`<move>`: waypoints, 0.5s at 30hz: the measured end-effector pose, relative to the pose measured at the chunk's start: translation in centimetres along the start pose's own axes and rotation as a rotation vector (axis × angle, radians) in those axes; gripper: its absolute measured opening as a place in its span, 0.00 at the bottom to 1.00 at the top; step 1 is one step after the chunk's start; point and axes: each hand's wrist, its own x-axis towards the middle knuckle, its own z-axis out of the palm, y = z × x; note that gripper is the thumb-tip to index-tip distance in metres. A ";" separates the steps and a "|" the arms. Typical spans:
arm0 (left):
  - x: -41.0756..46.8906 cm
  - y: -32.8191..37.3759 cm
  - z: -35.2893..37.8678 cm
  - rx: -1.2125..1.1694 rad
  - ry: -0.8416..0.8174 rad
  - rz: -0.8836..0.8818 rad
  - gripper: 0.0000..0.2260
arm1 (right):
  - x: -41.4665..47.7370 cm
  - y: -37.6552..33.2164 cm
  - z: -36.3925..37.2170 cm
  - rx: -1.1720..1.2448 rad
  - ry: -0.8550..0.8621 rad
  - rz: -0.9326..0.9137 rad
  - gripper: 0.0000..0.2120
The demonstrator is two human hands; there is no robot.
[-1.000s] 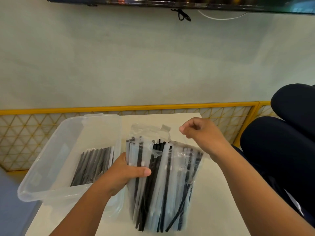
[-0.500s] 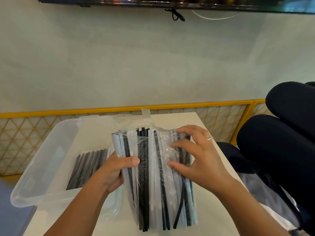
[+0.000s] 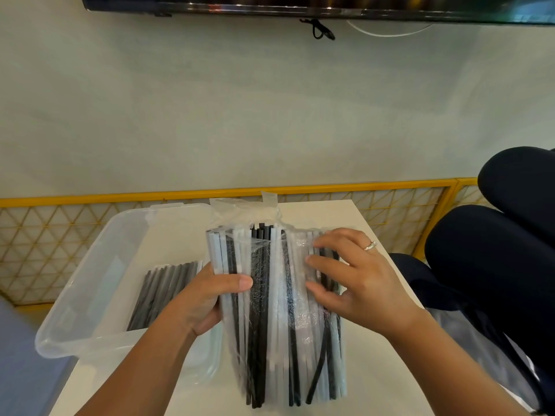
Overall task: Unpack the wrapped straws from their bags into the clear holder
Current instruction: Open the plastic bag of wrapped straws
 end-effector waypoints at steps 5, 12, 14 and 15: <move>0.0 0.2 0.3 0.007 -0.007 0.003 0.20 | -0.1 -0.1 0.0 0.076 -0.065 0.018 0.10; 0.1 0.3 0.2 0.022 -0.025 0.016 0.18 | 0.7 0.3 -0.5 0.000 -0.057 -0.066 0.08; 0.1 0.4 0.3 0.022 -0.036 0.018 0.15 | 1.1 0.3 -0.7 -0.067 -0.050 -0.132 0.07; 0.1 0.4 0.3 0.020 -0.038 0.020 0.14 | 1.2 0.2 -0.7 -0.097 -0.050 -0.162 0.07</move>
